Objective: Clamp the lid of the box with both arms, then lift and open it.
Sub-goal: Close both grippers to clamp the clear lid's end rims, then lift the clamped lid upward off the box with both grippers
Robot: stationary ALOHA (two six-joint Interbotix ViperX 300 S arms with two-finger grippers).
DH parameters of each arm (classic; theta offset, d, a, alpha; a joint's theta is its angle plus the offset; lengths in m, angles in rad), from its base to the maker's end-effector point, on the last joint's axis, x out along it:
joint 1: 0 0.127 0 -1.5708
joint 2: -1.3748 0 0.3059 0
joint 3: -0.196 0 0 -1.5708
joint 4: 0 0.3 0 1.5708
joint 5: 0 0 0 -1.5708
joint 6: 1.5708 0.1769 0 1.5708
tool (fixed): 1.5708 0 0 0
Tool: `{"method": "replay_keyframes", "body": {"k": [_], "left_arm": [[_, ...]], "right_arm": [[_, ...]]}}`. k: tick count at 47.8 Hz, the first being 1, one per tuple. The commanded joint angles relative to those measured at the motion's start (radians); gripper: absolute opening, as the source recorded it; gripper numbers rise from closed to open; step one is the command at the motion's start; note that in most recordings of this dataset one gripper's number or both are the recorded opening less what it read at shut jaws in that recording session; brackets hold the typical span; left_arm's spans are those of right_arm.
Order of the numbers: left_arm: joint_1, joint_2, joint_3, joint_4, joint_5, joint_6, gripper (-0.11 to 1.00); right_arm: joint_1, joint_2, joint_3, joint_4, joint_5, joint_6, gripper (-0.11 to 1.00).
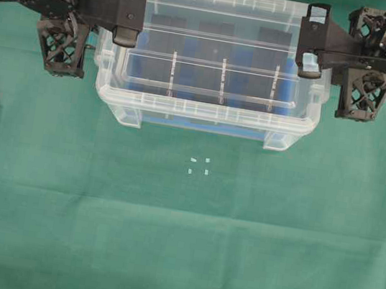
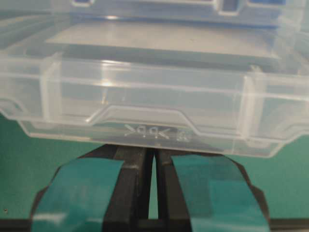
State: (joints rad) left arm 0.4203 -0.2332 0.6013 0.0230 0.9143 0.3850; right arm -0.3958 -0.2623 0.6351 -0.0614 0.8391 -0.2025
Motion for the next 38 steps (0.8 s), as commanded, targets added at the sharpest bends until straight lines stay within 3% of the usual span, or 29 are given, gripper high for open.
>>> {"method": "replay_keyframes", "body": {"k": [1,38], "left_arm": [[-0.025,-0.006,-0.041,-0.005,-0.002,-0.002,0.01],[-0.043,-0.015,-0.114,-0.003,0.044,0.015,0.01]], "right_arm": [[0.032,-0.006,-0.06,0.021,-0.032,-0.006,0.0],[0.041,-0.028,-0.117,0.021,0.025,-0.005,0.0]]}}
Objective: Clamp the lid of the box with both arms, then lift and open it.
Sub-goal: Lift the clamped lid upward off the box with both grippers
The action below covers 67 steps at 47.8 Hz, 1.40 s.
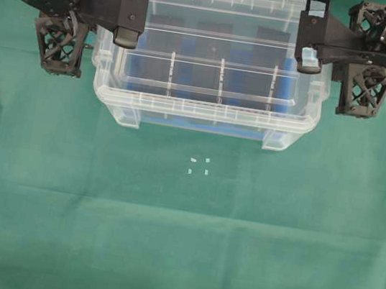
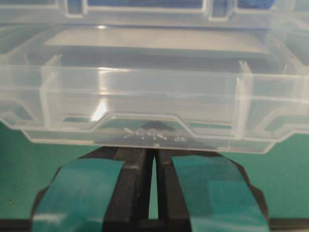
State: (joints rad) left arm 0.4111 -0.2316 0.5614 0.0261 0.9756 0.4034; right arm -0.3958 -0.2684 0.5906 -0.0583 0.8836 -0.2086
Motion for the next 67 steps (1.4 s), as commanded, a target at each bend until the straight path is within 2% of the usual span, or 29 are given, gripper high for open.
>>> {"method": "replay_keyframes", "body": {"k": [1,24,67], "left_arm": [[-0.035,-0.018,-0.077,-0.006,-0.015,-0.003,0.01],[-0.051,-0.041,-0.121,-0.006,0.028,-0.008,0.01],[-0.071,-0.052,-0.221,-0.006,0.149,-0.015,0.01]], "right_arm": [[0.041,-0.023,-0.074,0.02,-0.018,0.002,0.0],[0.043,-0.052,-0.08,0.018,0.005,0.002,0.0],[0.049,-0.052,-0.179,0.018,0.118,0.005,0.0]]}}
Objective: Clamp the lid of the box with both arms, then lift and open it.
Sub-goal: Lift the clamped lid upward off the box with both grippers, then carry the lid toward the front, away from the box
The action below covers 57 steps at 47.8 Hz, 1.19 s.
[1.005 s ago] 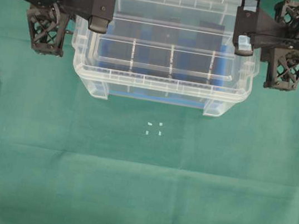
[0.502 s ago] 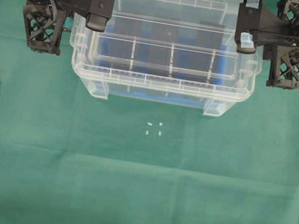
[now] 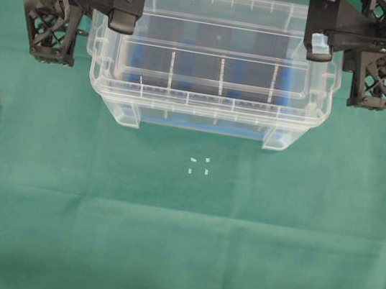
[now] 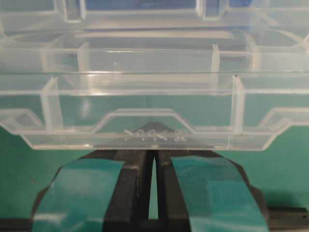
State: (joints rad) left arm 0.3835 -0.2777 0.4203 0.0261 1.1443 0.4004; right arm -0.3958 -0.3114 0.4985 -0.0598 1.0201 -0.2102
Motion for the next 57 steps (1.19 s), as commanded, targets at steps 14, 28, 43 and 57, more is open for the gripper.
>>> {"method": "replay_keyframes", "body": {"k": [14,28,43,57], "left_arm": [[-0.044,-0.008,-0.08,-0.006,-0.015,-0.015,0.01],[-0.069,-0.023,-0.066,-0.006,-0.009,-0.052,0.01],[-0.135,-0.025,-0.06,-0.006,0.018,-0.12,0.01],[-0.195,-0.034,-0.046,-0.003,0.023,-0.184,0.01]], "right_arm": [[0.051,-0.009,-0.094,0.018,-0.014,0.008,0.0],[0.08,-0.023,-0.095,0.018,-0.003,0.018,0.0],[0.141,-0.035,-0.095,0.018,0.021,0.08,0.0],[0.225,-0.046,-0.094,0.017,0.026,0.149,0.0]]}}
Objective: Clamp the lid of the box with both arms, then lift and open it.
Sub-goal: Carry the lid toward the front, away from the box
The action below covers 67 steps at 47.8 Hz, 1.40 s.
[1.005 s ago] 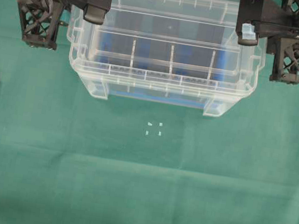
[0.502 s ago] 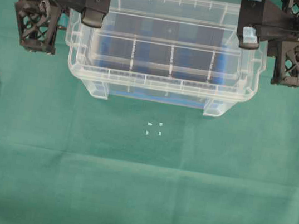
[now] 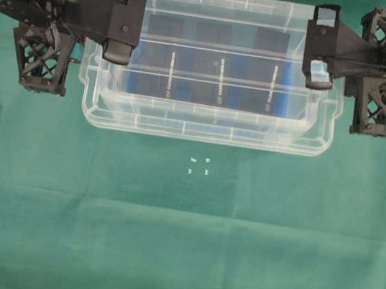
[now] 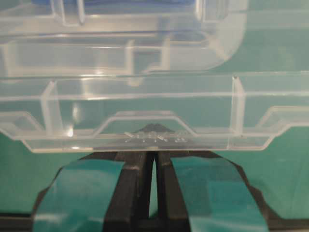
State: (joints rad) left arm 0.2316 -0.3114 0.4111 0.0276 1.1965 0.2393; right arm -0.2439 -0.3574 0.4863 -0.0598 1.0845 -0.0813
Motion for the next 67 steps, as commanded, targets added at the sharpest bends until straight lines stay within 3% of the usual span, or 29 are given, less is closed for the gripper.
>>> {"method": "replay_keyframes", "body": {"k": [1,27,42,67], "left_arm": [[-0.046,-0.003,-0.034,-0.005,-0.029,-0.029,0.01],[-0.184,-0.029,0.003,-0.003,-0.029,-0.176,0.01],[-0.264,-0.031,0.012,0.0,-0.031,-0.25,0.01],[-0.347,-0.028,0.014,0.0,-0.044,-0.311,0.01]], "right_arm": [[0.08,0.0,-0.081,0.017,-0.038,0.025,0.0],[0.212,-0.002,-0.081,0.009,-0.035,0.147,0.0],[0.316,0.0,-0.078,-0.035,-0.028,0.27,0.0],[0.423,0.009,-0.083,-0.078,-0.018,0.397,0.0]]}}
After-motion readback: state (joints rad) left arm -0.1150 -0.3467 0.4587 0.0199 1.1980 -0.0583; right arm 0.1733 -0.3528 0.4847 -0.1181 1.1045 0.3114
